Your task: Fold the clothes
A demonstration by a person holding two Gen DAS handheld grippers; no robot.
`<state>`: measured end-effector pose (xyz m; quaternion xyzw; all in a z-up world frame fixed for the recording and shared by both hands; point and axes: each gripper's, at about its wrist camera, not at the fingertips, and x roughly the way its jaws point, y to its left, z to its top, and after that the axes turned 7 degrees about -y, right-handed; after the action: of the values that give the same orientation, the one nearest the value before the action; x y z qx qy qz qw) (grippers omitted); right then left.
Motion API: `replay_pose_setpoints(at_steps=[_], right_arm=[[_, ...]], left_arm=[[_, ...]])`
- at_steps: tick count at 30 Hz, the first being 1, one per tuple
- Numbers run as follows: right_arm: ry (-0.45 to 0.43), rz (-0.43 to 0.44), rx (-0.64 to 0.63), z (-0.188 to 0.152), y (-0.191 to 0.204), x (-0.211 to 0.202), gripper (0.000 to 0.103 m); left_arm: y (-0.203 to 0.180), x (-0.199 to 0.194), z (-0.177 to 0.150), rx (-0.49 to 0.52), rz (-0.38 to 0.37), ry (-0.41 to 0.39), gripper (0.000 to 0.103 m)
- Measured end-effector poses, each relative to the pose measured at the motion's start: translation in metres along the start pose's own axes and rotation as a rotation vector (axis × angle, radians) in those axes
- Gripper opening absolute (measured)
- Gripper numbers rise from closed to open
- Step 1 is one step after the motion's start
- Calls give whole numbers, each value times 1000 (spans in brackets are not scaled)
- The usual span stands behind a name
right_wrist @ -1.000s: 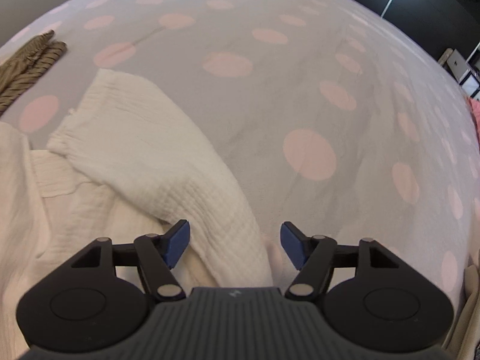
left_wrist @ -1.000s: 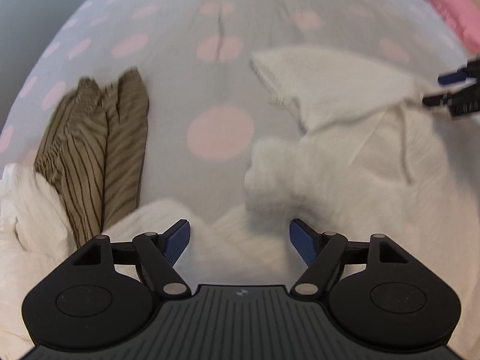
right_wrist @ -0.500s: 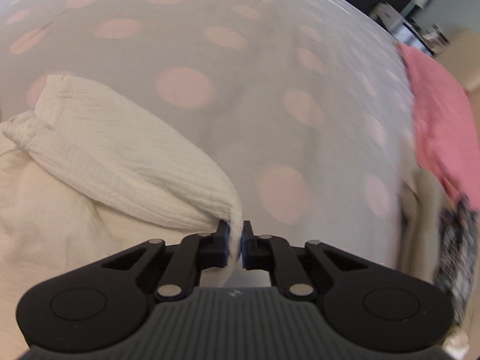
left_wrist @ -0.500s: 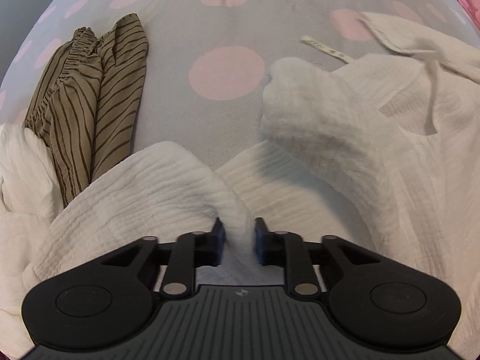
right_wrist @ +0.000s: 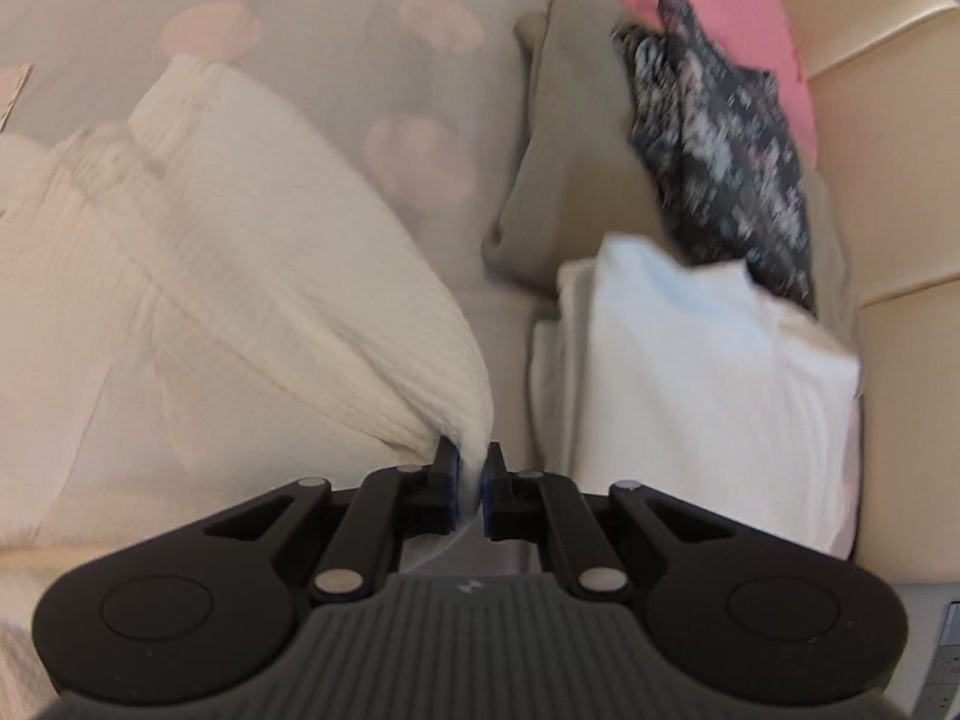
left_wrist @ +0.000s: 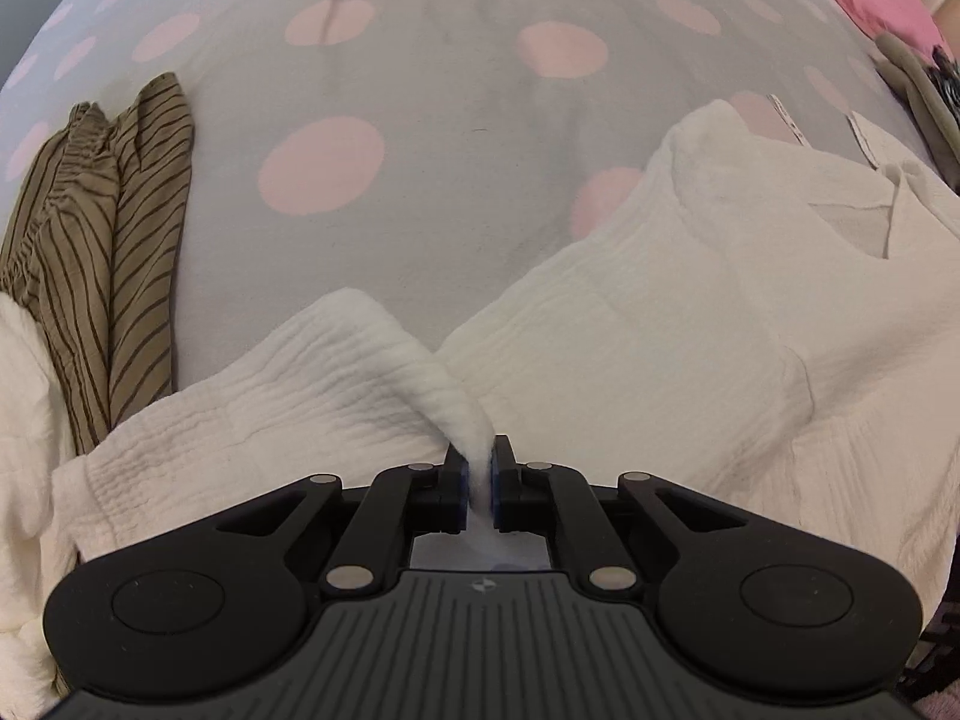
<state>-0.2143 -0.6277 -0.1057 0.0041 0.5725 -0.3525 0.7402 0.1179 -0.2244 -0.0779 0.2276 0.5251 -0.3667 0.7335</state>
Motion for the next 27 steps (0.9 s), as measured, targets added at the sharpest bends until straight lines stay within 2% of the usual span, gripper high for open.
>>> replay_pose_setpoints(at_steps=[4,6,9,13,14,16,21,24,25,27], right_arm=[[-114,47,61,-5,-7,-19,13],[-171,70,91,-7,-10,-29,30],[-256,105,137,-11,-16,-43,38],[-370,151,197,-16,-23,-62,37],[-374,155,200,-15,-22,-65,37],[-379,184,220,-14,-24,-66,28],[-342,205,340,-11,-44,-61,31],[-324,228,372,-8,-51,-55,31],[-322,234,361,-7,-49,-53,31],[-321,247,312,-2,-39,-50,35]], left_arm=[[6,-10,-2,-3,-5,-37,8],[8,-21,-4,-13,-15,-70,8],[10,-34,-2,-26,-31,-122,8],[12,-45,4,-44,-17,-184,8],[11,-49,5,-51,-1,-201,8],[15,-54,6,-73,-2,-219,8],[25,-62,7,-97,5,-251,8],[25,-64,9,-82,12,-238,8],[25,-65,10,-77,12,-235,11],[21,-64,13,-74,14,-248,25]])
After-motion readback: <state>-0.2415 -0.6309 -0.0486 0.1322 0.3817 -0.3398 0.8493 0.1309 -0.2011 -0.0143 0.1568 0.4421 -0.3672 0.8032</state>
